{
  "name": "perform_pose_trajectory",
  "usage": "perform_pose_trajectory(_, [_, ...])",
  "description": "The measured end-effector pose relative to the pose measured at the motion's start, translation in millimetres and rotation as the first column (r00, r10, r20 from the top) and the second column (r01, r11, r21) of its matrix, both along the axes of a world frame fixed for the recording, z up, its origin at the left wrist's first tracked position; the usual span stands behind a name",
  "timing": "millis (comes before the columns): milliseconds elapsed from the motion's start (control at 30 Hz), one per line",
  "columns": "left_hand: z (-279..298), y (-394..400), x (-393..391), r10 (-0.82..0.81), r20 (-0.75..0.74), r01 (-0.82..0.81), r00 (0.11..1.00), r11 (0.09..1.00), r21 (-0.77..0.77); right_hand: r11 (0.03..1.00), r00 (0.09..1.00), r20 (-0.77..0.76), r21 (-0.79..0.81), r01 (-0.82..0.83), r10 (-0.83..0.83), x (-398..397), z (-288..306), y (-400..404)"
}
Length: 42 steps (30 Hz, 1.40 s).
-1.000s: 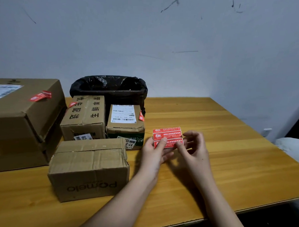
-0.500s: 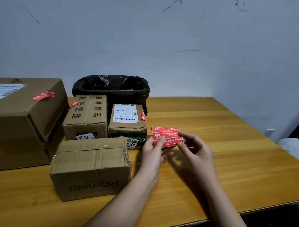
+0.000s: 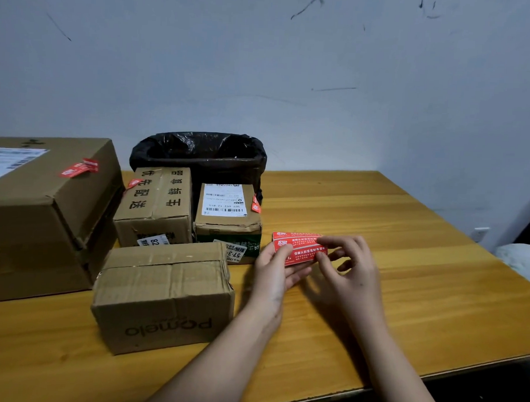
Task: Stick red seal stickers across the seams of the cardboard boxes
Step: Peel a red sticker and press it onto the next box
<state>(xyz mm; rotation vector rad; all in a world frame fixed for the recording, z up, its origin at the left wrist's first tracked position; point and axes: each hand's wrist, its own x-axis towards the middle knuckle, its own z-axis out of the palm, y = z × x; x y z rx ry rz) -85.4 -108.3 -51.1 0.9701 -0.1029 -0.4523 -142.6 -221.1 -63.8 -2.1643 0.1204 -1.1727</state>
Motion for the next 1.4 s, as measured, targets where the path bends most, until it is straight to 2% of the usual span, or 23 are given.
perform_pose_trajectory(267, [0,-1,-1,-0.024,0.01,0.023,1.0,1.0,0.017,0.938,0.97,0.034,-0.25,0.241,-0.24,-3,1,3])
perform_pose_trajectory(433, [0,-1,0,-0.031,0.012,0.031,0.999,0.999,0.027,0.98,0.991,0.013,-0.145,0.136,-0.135,-2,0,2])
perform_pose_trajectory(533, [0,0,0,-0.034,0.003,0.034,0.999,0.999,0.021,0.982,0.991,-0.012,-0.132,0.133,-0.135,-1,-1,2])
perform_pose_trajectory(767, [0,0,0,-0.034,-0.008,0.034,0.999,0.999,0.007,0.958,0.978,-0.008,-0.205,0.202,-0.208,-1,0,4])
perform_pose_trajectory(1033, [-1,-1,2,-0.013,-0.045,0.013,0.999,1.0,-0.003,0.833,0.934,0.103,-0.428,0.352,-0.342,-4,6,12])
perform_pose_trajectory(1200, [-2,-2,0,-0.003,-0.035,0.004,0.999,1.0,0.019,0.843,0.947,0.119,-0.433,0.32,-0.298,-6,7,15])
perform_pose_trajectory(1400, [-2,-1,0,0.003,-0.031,-0.003,1.0,1.0,0.007,0.861,0.976,0.051,-0.461,0.213,-0.214,-7,8,16])
